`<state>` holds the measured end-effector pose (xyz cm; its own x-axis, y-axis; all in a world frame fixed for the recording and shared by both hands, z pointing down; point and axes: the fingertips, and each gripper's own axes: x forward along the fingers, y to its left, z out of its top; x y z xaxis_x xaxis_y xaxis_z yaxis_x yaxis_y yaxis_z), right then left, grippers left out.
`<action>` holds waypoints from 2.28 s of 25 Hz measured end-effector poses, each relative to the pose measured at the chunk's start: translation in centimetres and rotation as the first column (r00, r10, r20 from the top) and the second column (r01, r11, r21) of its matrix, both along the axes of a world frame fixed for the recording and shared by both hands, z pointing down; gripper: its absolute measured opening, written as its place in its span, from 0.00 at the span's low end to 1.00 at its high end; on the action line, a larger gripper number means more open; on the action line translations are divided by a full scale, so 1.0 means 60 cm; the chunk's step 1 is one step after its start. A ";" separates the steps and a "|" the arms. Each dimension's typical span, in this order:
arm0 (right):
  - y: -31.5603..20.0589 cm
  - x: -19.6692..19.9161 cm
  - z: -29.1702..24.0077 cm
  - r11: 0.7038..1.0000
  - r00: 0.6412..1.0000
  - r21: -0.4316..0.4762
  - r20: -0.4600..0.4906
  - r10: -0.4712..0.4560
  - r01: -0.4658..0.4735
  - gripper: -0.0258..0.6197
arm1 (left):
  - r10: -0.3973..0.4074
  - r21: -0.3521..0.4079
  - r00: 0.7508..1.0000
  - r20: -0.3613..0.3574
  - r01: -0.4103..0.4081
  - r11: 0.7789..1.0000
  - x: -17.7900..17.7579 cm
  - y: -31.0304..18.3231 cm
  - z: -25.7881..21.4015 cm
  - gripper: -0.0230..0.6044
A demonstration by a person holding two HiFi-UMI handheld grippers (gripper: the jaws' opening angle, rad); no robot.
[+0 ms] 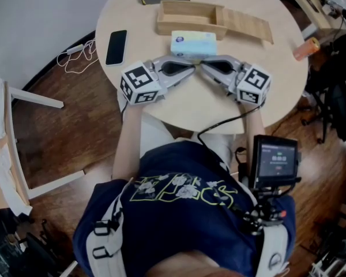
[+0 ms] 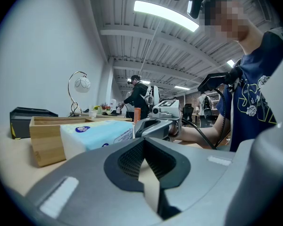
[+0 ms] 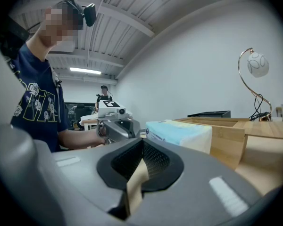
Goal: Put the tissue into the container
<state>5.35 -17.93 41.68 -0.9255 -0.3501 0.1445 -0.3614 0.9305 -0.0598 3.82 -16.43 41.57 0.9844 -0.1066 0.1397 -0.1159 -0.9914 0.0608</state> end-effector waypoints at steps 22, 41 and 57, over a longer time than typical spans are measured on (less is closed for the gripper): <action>0.013 0.021 -0.010 1.000 1.000 0.016 0.017 0.004 -0.005 0.04 | -0.021 -0.004 1.000 0.005 0.021 1.000 0.001 0.001 -0.001 0.04; -0.047 0.100 -0.005 0.991 0.990 -0.022 -0.043 -0.132 0.131 0.87 | 0.094 0.034 0.983 0.158 -0.101 0.994 -0.094 -0.088 -0.006 0.94; -0.101 0.041 0.021 0.986 0.975 -0.003 -0.152 -0.164 0.165 0.85 | 0.136 -0.033 0.980 0.146 -0.132 0.991 -0.033 -0.131 0.019 0.94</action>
<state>7.84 -24.02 42.92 -0.9380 -0.1970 0.2850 -0.2076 0.9782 -0.0071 1.86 -24.30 42.72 0.9581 0.0300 0.2850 0.0086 -0.9970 0.0763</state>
